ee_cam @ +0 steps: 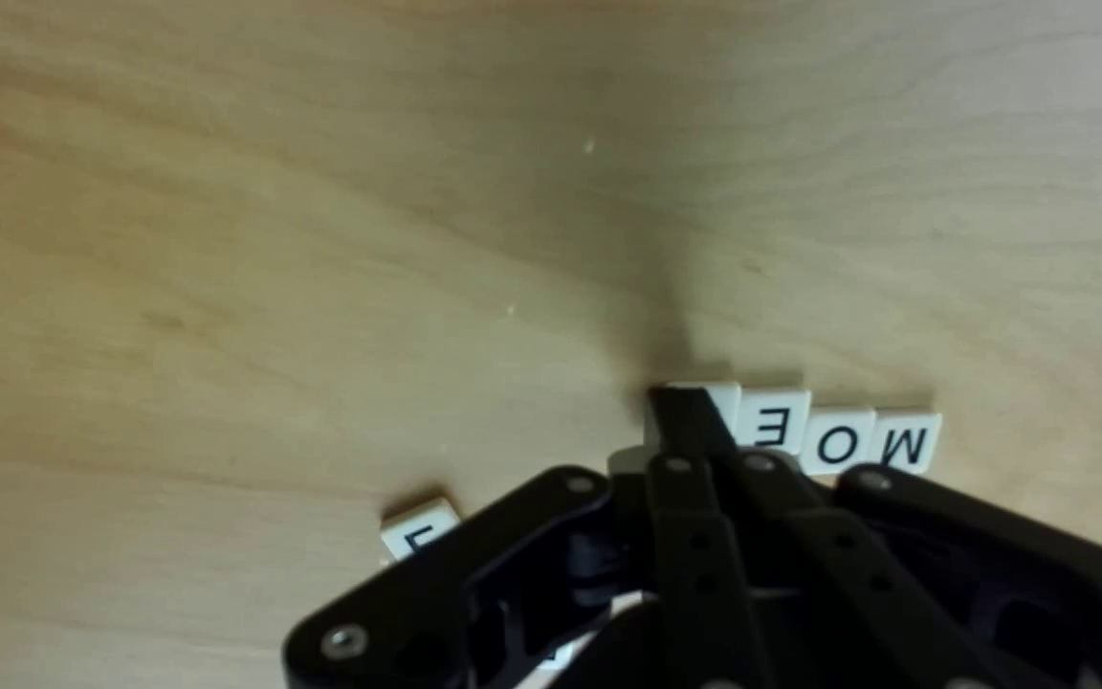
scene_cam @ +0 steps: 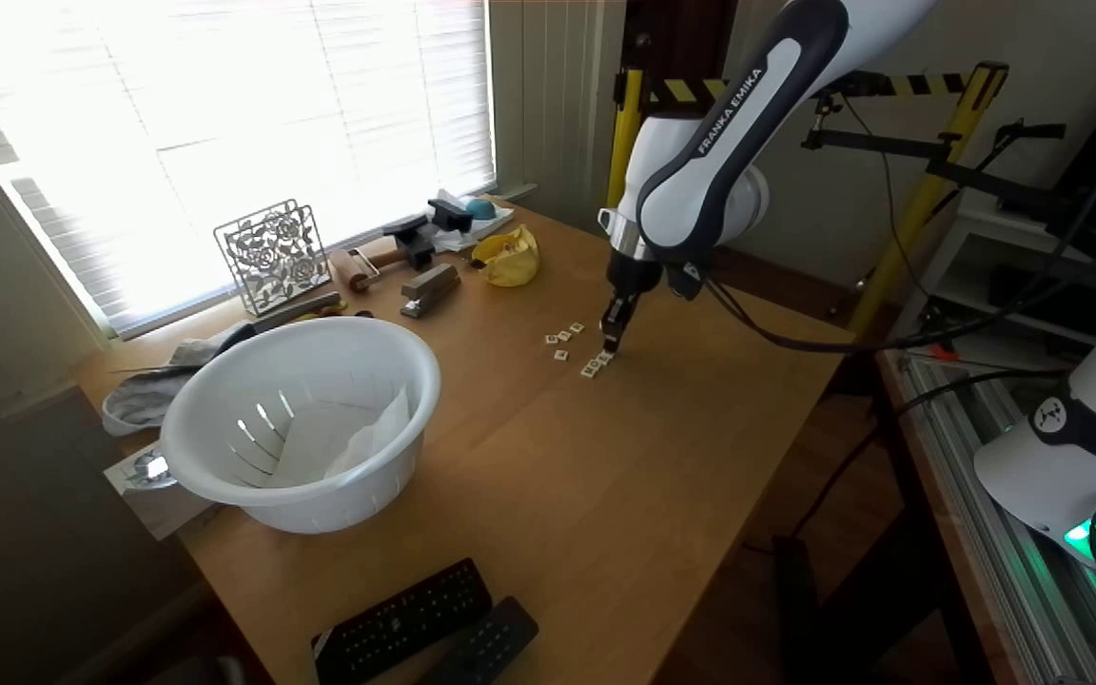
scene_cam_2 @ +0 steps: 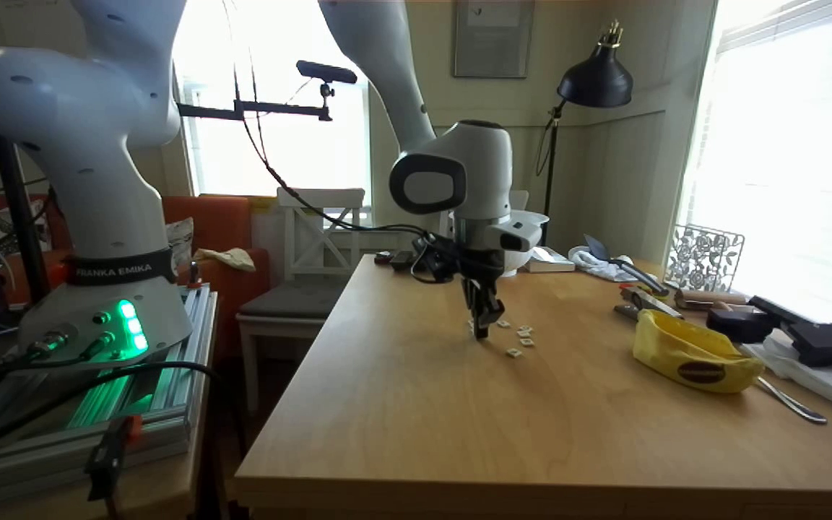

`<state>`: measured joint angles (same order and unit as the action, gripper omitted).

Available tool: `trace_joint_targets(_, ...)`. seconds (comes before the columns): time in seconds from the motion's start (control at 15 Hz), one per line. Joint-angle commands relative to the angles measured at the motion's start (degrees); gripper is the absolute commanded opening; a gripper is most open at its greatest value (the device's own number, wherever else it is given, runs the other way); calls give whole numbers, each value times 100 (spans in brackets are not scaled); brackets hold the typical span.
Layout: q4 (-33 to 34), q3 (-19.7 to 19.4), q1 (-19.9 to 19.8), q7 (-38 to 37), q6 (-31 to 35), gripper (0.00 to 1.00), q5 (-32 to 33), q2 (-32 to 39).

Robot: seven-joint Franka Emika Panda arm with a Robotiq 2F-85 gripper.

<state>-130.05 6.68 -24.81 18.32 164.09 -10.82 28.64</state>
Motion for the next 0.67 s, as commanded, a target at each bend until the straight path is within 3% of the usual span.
trace_joint_targets(0.0,129,-63,126,-124,20,0,-73,325)
trace_joint_targets(0.6,-211,51,-8,19,260,0,-111,-78)
